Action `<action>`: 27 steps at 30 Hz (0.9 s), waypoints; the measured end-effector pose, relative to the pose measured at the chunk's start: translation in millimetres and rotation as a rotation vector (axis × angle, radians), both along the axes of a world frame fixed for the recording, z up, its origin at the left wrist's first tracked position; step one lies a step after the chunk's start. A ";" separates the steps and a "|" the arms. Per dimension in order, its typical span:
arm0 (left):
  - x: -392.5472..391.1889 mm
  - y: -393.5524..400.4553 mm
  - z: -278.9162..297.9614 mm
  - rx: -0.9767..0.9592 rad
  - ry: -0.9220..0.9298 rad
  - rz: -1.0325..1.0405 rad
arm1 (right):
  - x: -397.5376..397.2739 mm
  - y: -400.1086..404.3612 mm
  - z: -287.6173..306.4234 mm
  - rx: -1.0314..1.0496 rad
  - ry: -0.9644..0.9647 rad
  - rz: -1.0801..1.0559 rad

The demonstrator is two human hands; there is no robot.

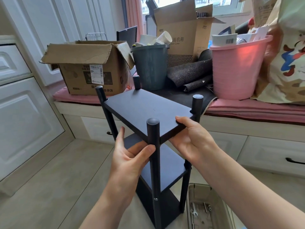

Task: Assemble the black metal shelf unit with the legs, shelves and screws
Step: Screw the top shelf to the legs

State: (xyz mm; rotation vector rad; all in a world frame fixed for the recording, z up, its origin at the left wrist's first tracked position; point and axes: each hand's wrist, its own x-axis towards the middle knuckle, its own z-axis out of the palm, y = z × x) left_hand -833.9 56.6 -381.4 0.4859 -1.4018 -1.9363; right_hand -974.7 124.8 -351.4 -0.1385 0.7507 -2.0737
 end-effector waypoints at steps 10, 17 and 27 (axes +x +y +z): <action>3.0 -6.7 -1.0 -0.185 -0.024 -0.036 | -4.8 8.0 -1.7 0.079 0.051 -0.064; 2.2 -9.3 -0.6 -0.151 -0.011 -0.038 | -6.2 14.8 -0.5 0.090 0.042 -0.037; -0.2 -7.1 0.1 -0.116 0.023 -0.027 | -5.1 20.2 0.7 0.081 0.088 -0.020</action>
